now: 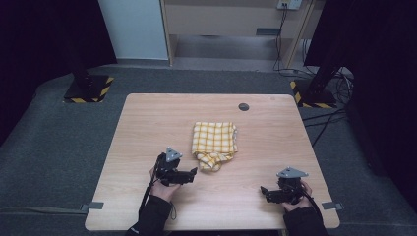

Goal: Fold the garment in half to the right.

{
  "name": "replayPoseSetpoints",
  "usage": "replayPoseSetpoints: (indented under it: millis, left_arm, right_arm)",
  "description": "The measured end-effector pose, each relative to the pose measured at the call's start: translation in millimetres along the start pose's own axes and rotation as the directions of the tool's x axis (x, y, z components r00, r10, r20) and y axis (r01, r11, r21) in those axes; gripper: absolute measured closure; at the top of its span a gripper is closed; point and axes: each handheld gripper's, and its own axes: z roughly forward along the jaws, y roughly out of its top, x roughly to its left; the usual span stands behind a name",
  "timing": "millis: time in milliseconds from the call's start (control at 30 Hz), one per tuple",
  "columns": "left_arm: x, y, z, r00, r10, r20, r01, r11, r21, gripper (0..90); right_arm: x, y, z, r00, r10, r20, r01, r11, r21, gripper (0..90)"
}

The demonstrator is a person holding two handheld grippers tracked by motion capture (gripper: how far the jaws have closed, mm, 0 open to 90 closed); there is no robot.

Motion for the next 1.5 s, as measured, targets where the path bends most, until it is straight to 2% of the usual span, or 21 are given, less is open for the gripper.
replayPoseSetpoints:
  millis: [100, 333, 567, 667, 833, 967, 1067, 1267, 1333, 1367, 1433, 1500]
  left_arm:
    - [-3.4, 6.8, 7.0, 0.9991, -0.034, 0.026, 0.035, 0.9992, -0.019, 11.4]
    - [-10.9, 22.7, 25.2, 0.9971, -0.075, 0.013, 0.075, 0.9964, -0.040, 11.6]
    - [-13.9, 25.1, 43.3, 0.9977, -0.062, -0.027, 0.062, 0.9979, -0.019, 11.7]
    - [-11.6, 24.8, 48.9, 0.9974, -0.067, -0.027, 0.067, 0.9977, -0.009, 11.7]
    - [-12.1, 21.4, 58.2, 0.9974, -0.015, -0.070, 0.018, 0.9991, 0.038, 10.8]
    - [-12.3, 19.4, 63.4, 0.9970, -0.006, -0.077, 0.011, 0.9980, 0.062, 10.5]
    - [-14.0, 17.7, 69.0, 0.9953, 0.024, -0.094, -0.014, 0.9944, 0.105, 10.7]
    - [-11.9, 17.6, 71.8, 0.9966, 0.010, -0.082, 0.000, 0.9930, 0.118, 10.7]
    - [-12.2, 19.3, 70.2, 0.9963, 0.021, -0.084, -0.012, 0.9935, 0.113, 10.2]
    - [-12.8, 20.8, 68.4, 0.9964, 0.023, -0.081, -0.014, 0.9940, 0.109, 10.0]
    - [-12.9, 23.8, 64.2, 0.9986, 0.002, -0.053, 0.002, 0.9971, 0.076, 10.5]
    - [-12.1, 26.3, 61.0, 0.9991, -0.032, -0.028, 0.033, 0.9986, 0.042, 10.5]
  right_arm:
    - [0.0, 0.0, 0.0, 1.0000, 0.000, 0.000, 0.000, 1.000, 0.000, 3.2]
    - [-0.1, -0.1, 0.1, 1.0000, -0.001, -0.001, 0.001, 1.000, -0.001, 3.1]
    - [-0.1, -0.1, 0.1, 1.0000, -0.003, -0.001, 0.003, 1.000, 0.000, 3.0]
    - [-0.1, -0.1, 0.1, 1.0000, -0.003, -0.002, 0.003, 1.000, 0.000, 2.9]
    - [-0.1, -0.1, 0.1, 1.0000, -0.003, -0.002, 0.003, 1.000, 0.000, 2.9]
    - [-0.1, -0.1, 0.2, 1.0000, -0.004, -0.002, 0.004, 1.000, 0.000, 2.9]
    - [-0.1, -0.1, 0.2, 1.0000, -0.004, -0.002, 0.004, 1.000, 0.000, 2.9]
    - [-0.1, -0.1, 0.2, 1.0000, -0.004, -0.002, 0.004, 1.000, 0.000, 2.9]
    - [-0.1, -0.1, 0.2, 1.0000, -0.004, -0.002, 0.004, 1.000, 0.000, 2.9]
    - [-0.1, -0.1, 0.2, 1.0000, -0.004, -0.002, 0.004, 1.000, 0.000, 2.9]
    - [-0.1, -0.1, 0.2, 1.0000, -0.004, -0.002, 0.004, 1.000, 0.000, 2.9]
    - [-0.1, -0.1, 0.2, 1.0000, -0.004, -0.002, 0.004, 1.000, 0.000, 2.8]
